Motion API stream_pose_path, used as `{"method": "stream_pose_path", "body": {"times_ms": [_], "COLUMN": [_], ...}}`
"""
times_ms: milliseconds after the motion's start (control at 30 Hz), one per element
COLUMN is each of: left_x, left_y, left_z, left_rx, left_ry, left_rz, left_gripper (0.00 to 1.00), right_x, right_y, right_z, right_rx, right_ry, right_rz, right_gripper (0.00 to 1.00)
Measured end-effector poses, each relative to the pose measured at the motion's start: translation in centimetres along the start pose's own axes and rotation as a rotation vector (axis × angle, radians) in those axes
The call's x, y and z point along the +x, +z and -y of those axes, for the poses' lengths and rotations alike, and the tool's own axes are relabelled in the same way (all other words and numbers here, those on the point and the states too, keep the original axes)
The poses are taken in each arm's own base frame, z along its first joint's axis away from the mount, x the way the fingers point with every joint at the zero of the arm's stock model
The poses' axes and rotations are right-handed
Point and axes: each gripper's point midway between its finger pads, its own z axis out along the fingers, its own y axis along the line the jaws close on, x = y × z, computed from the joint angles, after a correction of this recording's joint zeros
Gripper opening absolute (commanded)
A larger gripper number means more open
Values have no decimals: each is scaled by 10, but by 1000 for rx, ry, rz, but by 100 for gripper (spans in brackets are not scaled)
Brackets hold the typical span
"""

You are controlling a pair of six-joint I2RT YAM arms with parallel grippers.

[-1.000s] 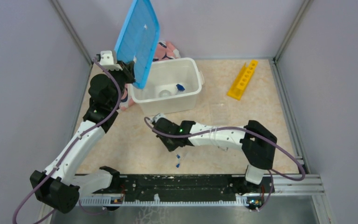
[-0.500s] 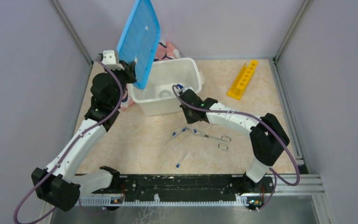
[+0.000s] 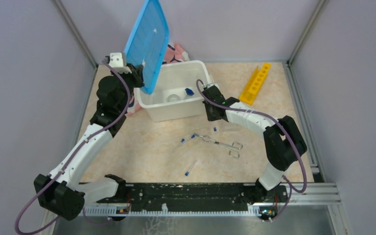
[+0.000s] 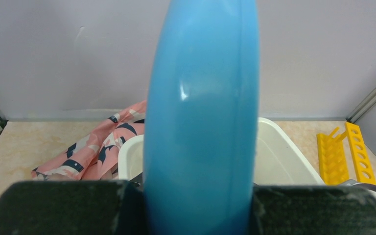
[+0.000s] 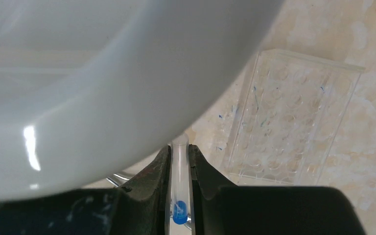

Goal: Organize the chemistry lab equipment
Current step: Place the test tube at the center of the board.

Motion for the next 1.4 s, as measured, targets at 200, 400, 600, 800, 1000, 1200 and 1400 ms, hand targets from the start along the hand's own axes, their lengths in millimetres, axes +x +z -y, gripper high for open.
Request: {"method": "stream_pose_path", "body": {"times_ms": [200,400,600,800,1000,1200,1400], "left_x": [3,6,6,6,6,6,7], "left_y": [1,2,3,3,3,3,3], "left_z": [2,3,2,2,2,1,1], "left_rx": [9,14,13,13,13,13,13], "left_ry": [0,3,8,19,23,28,38], "left_rz": [-7,-15,-15,-15,-15,-14,-15], "left_gripper": [0,0,0,0,0,0,0], "right_x": [11,2,2,1,1,10,22], "right_y": [16,30,44,47,45,20,0], "right_z": [15,26,30,29,32,35,14], "right_rx": [31,50,53,43,47,29,-6], "right_ry": [23,63,88,103,108,55,-97], "right_rz": [-28,4,10,19,22,11,-14], "right_gripper": [12,18,26,34,37,38,38]}}
